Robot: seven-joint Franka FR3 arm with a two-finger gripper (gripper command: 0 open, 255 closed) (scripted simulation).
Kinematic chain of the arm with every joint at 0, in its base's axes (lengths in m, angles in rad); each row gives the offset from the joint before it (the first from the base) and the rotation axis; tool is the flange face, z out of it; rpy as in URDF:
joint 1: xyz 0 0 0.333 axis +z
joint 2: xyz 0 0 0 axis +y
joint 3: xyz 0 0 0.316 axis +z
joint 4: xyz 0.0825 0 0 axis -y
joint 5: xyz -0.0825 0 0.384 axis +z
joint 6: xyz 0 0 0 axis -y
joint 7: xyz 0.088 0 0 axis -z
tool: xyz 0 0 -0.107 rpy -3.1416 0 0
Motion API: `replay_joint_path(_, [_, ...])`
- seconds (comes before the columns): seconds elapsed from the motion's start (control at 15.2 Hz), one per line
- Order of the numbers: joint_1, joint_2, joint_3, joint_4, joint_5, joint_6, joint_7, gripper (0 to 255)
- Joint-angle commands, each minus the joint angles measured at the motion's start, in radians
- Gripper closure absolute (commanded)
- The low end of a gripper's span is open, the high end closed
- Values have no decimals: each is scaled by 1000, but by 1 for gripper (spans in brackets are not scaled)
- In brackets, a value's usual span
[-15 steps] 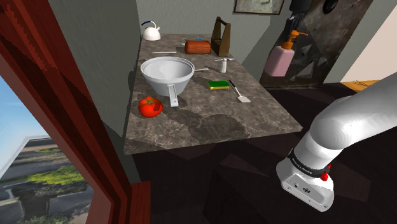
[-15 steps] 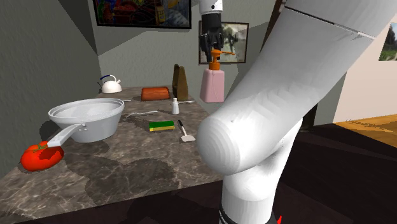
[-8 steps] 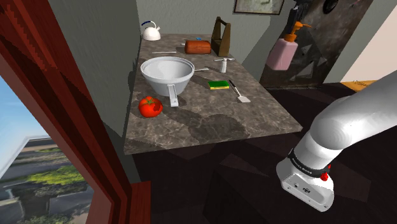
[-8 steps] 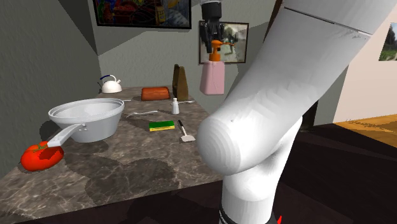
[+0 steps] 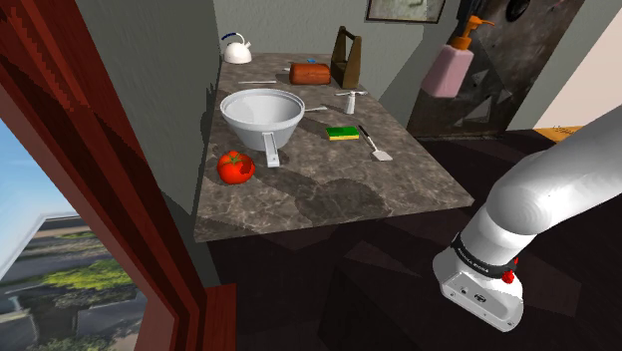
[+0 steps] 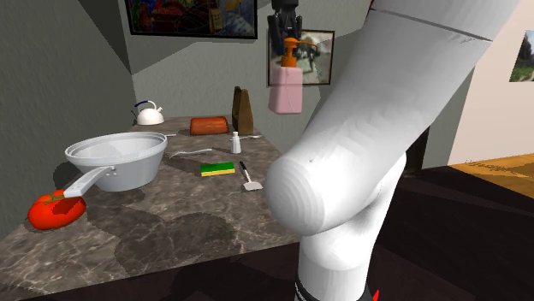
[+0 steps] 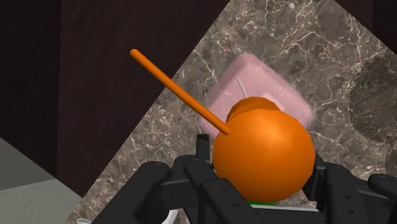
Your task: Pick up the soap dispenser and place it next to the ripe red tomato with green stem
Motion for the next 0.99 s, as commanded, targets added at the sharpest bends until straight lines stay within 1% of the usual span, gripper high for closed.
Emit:
replay_joint_path(0.0, [1, 13, -1, 38, 4, -25, -8, 255])
replay_joint_path(0.07, [1, 15, -1, 44, 4, -30, -9, 255])
replay_joint_path(0.53, [55, 29, 118, 44, 41, -50, 162, 255])
replay_joint_path(0.92, [105, 82, 208, 88, 77, -66, 299, 255])
